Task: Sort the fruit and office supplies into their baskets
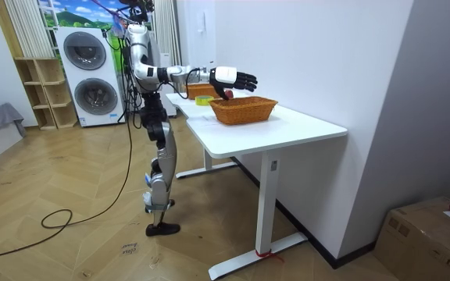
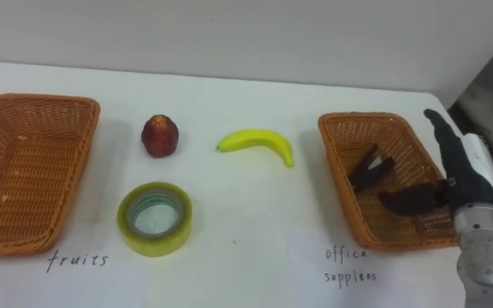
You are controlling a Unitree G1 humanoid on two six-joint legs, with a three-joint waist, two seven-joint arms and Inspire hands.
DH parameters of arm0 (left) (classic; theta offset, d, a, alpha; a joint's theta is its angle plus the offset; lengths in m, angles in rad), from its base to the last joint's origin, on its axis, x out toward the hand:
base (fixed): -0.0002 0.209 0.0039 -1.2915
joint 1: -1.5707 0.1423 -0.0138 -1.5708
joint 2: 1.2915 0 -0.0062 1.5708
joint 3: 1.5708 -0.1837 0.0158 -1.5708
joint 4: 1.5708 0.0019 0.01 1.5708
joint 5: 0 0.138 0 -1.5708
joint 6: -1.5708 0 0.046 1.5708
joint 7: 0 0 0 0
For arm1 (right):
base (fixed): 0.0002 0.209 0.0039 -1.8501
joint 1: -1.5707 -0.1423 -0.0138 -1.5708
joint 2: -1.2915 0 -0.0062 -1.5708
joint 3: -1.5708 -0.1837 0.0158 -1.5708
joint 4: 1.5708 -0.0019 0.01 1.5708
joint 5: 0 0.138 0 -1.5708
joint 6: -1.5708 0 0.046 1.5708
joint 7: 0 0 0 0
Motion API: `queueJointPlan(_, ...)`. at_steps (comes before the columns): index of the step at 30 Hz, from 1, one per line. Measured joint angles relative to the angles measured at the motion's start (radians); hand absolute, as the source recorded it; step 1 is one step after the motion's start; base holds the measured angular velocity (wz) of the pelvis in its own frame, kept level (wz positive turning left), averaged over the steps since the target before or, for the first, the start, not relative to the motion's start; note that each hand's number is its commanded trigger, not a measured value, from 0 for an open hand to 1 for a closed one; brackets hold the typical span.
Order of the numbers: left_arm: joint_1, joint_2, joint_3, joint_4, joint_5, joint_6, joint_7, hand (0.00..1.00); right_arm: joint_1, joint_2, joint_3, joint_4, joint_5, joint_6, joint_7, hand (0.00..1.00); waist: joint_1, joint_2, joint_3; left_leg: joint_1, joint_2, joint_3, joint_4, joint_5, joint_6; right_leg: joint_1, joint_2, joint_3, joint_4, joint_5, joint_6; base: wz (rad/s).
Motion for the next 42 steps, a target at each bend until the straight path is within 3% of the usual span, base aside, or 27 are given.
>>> queueJointPlan(5, 0.002, -0.001, -0.004, -0.006, 0.0, -0.015, 0.017, 0.0, -0.028, 0.0, 0.005, -0.003, 0.065, -0.003, -0.007, 0.0, 0.013, 0.009, 0.0053, 0.001, 0.001, 0.003, 0.001, 0.0, 0.0, -0.005, -0.001, 0.001, 0.011, 0.0, 0.0, -0.01)
queueJointPlan(10, 0.012, 0.0, -0.003, -0.039, 0.001, -0.016, 0.027, 0.0, -0.052, 0.002, 0.044, -0.07, 0.103, -0.008, -0.071, 0.0, 0.038, 0.02, 0.0046, 0.0, 0.002, 0.013, -0.001, 0.0, 0.0, -0.011, -0.001, 0.001, 0.012, 0.0, 0.0, -0.06)
queueJointPlan(24, 0.016, -0.001, -0.041, -0.048, -0.008, -0.053, 0.072, 0.0, -0.104, 0.007, 0.175, -0.12, 0.309, -0.084, -0.141, 0.0, 0.087, 0.025, 0.0001, -0.008, 0.0, -0.007, 0.004, 0.001, 0.001, -0.007, -0.004, -0.018, 0.01, 0.001, 0.0, 0.04)
queueJointPlan(29, 0.025, -0.004, -0.065, -0.046, -0.007, -0.051, 0.083, 0.0, -0.13, 0.007, 0.231, -0.122, 0.335, -0.085, -0.168, 0.0, 0.087, 0.019, -0.0038, -0.021, 0.0, -0.015, 0.01, 0.001, 0.001, -0.012, -0.004, -0.036, 0.009, 0.001, 0.0, 0.04)
queueJointPlan(42, 0.039, -0.002, -0.12, -0.025, -0.088, -0.049, 0.092, 0.0, -0.131, 0.008, 0.337, -0.179, 0.352, -0.085, -0.181, 0.0, 0.101, 0.022, -0.0019, -0.023, -0.001, -0.028, 0.007, 0.001, 0.001, -0.013, -0.005, -0.054, 0.009, 0.001, 0.0, 0.02)
